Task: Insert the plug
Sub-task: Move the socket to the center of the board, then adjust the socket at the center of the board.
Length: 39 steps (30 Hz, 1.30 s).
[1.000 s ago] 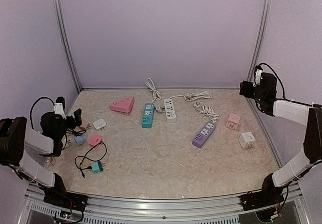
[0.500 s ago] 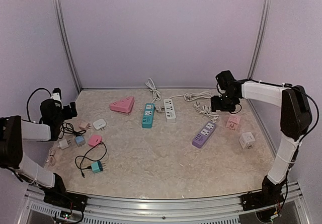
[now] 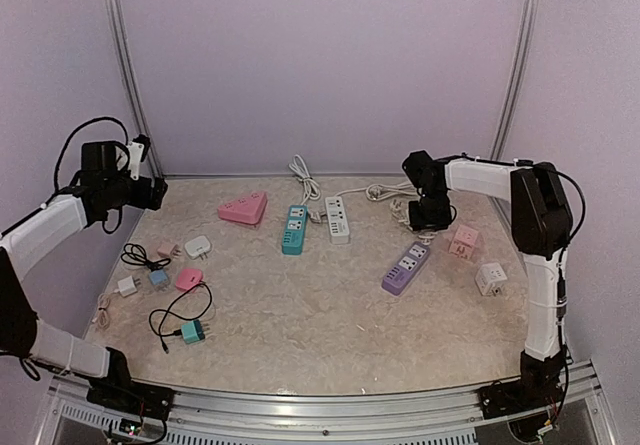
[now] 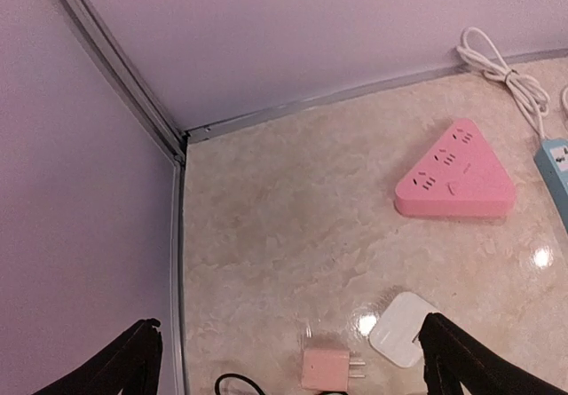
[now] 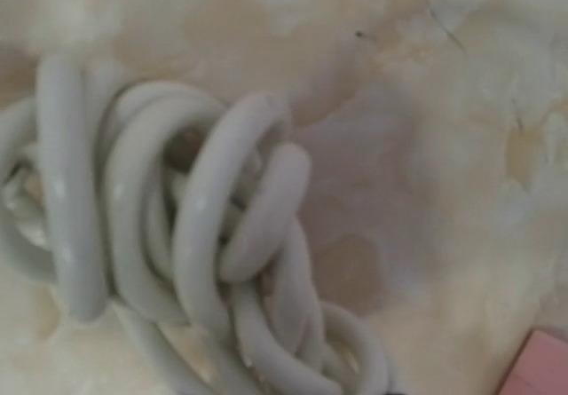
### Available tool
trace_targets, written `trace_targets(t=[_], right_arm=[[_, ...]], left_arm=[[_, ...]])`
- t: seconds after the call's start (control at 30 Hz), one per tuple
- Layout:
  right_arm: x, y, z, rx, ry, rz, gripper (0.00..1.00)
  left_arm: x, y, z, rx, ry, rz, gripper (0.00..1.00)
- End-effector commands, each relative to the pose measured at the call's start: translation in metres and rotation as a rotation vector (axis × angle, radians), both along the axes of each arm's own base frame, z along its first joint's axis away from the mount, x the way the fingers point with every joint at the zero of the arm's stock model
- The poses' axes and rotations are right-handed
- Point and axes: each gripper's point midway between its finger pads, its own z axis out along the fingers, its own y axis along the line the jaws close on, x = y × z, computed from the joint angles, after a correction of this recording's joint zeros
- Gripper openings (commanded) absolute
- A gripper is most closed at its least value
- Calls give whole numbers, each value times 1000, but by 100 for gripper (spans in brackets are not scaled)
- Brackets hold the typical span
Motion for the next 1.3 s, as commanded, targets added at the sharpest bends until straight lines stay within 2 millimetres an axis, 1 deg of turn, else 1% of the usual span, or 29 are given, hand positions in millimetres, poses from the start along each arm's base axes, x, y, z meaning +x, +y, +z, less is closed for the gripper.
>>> trace_targets(t=[0.0,0.1,0.17,0.33,0.4,0.43,0.5,0.6,0.63,0.67,0.73,0.77,0.8,0.83,0.87,0.93,0.97,1.0,1.07,1.1,1.13,1.17,1.23,1.27], right_arm=[[-34,1,-28,-19,111,-21,44],[-57,6,-28,-9,124,-18,43],[-80,10,-29,-16,140,-10,43],[-131,24,-23,-31,162,-5,44],[-150,32,-20,-19,161,-5,44],[-161,42,-18,-1,162,9,44],[-182,54,-15,21,182,28,45],[-210,67,0,-12,198,92,47],[-216,71,10,-33,189,131,49],[-217,77,24,-45,170,181,52],[-218,91,47,-74,141,318,59],[-219,100,56,-70,136,406,65],[-222,114,61,-57,148,546,73],[-225,127,65,-26,157,657,84],[-229,138,69,-12,158,775,94],[-238,153,73,-52,117,1045,96],[-247,160,74,-86,86,1221,96],[-258,166,73,-99,60,1388,97],[-291,174,73,-54,19,1742,99],[-307,174,74,-39,-7,1920,100],[-317,173,74,-39,-44,2057,100],[-320,173,72,-58,-82,2144,100],[-311,176,66,-137,-122,2203,100],[-309,175,60,-170,-98,2235,100]], left_arm=[[-26,-33,-34,78,217,-147,99],[-33,-48,-39,107,259,-206,99],[-37,-54,-41,114,277,-231,99],[-42,-63,-38,106,295,-267,99],[-44,-65,-34,100,297,-274,99],[-45,-66,-33,97,297,-279,99],[-47,-68,-29,91,299,-291,99],[-54,-72,-27,89,315,-323,99],[-57,-73,-26,91,321,-333,99],[-60,-74,-27,95,334,-346,99],[-65,-75,-28,106,353,-369,99],[-68,-76,-28,111,362,-379,99],[-70,-76,-28,117,368,-389,99],[-71,-76,-27,121,372,-395,99],[-73,-77,-26,125,373,-404,99],[-79,-78,-25,124,380,-419,99],[-81,-79,-24,124,382,-428,99],[-85,-79,-23,126,387,-435,99],[-91,-78,-23,128,399,-443,99],[-94,-78,-22,129,404,-445,99],[-97,-77,-23,129,411,-447,99],[-98,-77,-22,131,413,-445,99],[-100,-75,-21,134,408,-439,99],[-102,-75,-20,135,402,-439,99]])
